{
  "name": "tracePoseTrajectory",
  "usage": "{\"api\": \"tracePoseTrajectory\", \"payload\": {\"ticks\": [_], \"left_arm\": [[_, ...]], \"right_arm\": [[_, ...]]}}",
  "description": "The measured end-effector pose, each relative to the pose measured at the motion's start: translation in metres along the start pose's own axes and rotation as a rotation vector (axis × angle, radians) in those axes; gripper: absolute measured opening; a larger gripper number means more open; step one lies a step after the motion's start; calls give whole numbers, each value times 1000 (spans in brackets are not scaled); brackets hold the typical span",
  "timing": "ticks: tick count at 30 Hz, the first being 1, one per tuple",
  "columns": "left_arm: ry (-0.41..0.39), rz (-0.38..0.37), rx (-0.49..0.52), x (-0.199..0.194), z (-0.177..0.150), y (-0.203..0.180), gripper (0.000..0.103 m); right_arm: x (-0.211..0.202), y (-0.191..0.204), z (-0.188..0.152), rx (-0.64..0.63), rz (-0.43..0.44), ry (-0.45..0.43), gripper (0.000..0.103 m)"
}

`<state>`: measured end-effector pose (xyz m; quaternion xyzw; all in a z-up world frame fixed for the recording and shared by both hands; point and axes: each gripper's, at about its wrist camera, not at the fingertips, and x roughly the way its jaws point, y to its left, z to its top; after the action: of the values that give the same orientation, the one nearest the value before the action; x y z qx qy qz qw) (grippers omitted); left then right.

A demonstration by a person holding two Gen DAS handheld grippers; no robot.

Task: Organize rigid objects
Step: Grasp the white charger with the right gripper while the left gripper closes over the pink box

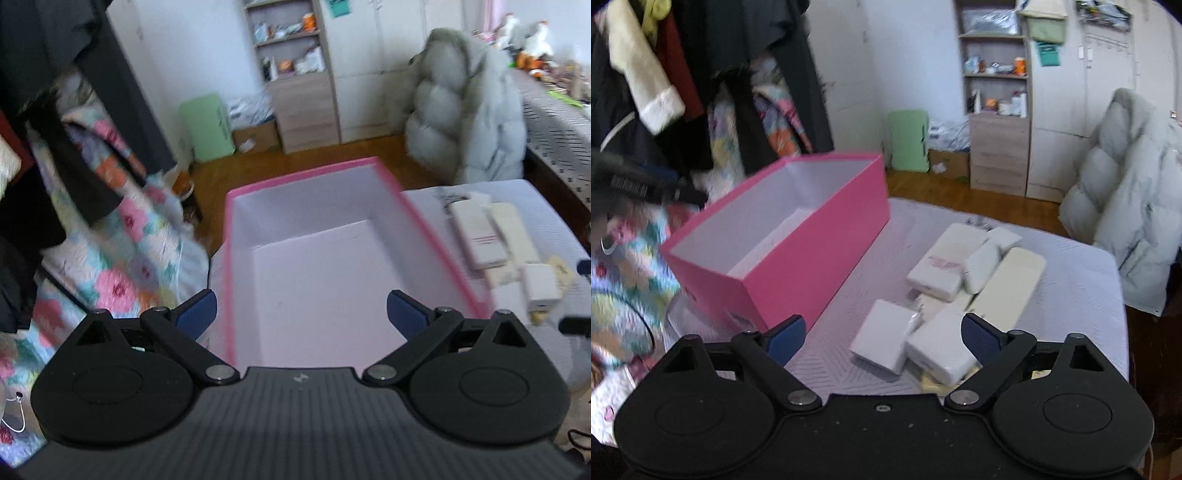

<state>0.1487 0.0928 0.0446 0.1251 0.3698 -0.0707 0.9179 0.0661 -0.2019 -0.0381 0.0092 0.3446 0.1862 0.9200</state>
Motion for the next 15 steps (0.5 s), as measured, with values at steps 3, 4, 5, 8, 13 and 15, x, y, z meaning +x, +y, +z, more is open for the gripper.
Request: {"api": "tracePoseTrajectory", "payload": {"ticks": [3, 4, 5, 8, 13, 15], "left_arm": [[40, 25, -18, 21, 1, 21, 95], [53, 31, -22, 28, 0, 27, 91], [67, 33, -31, 35, -1, 31, 86], [110, 18, -60, 55, -5, 44, 70], [134, 62, -57, 79, -6, 57, 64], [146, 76, -71, 88, -6, 64, 64]], "right_arm": [[14, 1, 2, -12, -18, 40, 90], [17, 0, 4, -8, -17, 52, 86], [21, 0, 6, -6, -10, 59, 83], [32, 12, 9, -46, 30, 87, 72], [52, 24, 8, -41, 16, 200, 58], [52, 21, 5, 3, 12, 222, 58]]}}
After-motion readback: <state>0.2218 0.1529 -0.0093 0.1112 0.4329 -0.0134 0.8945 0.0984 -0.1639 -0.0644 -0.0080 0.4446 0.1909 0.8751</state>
